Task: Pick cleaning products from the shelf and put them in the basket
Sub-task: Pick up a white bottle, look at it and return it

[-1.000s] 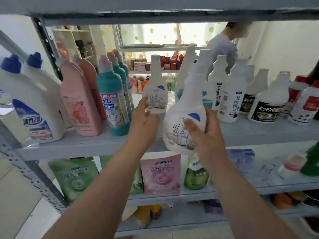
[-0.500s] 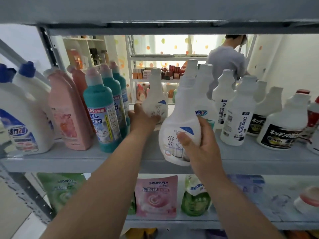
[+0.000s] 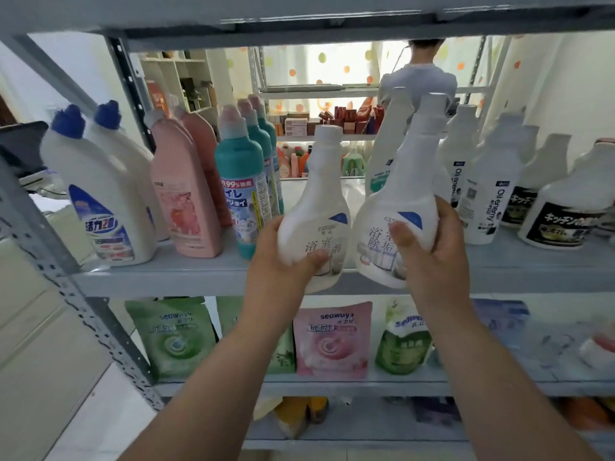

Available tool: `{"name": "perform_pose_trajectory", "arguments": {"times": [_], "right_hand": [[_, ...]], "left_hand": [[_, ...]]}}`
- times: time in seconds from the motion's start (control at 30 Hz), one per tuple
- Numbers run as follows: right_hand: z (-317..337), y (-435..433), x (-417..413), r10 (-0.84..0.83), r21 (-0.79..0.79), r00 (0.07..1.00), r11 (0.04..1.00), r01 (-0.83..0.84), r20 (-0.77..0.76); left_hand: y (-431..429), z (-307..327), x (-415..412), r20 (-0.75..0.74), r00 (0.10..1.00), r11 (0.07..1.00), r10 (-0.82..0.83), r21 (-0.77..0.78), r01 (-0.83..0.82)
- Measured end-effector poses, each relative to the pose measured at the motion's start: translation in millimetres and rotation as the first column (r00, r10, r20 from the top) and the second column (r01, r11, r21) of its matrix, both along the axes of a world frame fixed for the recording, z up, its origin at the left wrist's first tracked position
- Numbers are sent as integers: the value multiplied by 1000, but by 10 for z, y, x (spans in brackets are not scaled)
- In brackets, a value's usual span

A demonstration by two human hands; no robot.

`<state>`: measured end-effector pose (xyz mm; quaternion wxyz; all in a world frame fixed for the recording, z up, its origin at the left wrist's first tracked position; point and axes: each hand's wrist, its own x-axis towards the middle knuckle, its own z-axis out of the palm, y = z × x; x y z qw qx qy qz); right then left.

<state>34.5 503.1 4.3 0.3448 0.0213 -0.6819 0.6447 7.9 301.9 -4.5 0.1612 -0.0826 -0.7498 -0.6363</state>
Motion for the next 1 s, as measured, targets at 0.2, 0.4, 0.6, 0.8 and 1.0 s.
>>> {"name": "perform_pose_trajectory", "arguments": {"times": [0.2, 0.4, 0.6, 0.8, 1.0], "right_hand": [[1, -232, -60, 12, 65, 998, 998, -16, 61], [-22, -389, -323, 54, 108, 991, 992, -68, 121], [93, -468, -527, 55, 233, 972, 966, -109, 227], [214, -484, -724, -22, 419, 978, 906, -67, 206], [210, -485, -1174, -68, 464, 974, 885, -42, 217]], "left_hand": [[-448, -95, 384, 122, 981, 981, -154, 137, 137], [-690, -510, 615, 231, 955, 980, -187, 106, 167], [-764, -751, 695, 275, 936, 972, -220, 145, 186], [-687, -852, 607, 329, 913, 958, -242, 229, 171], [-569, -873, 483, 345, 902, 953, -259, 246, 179]]}}
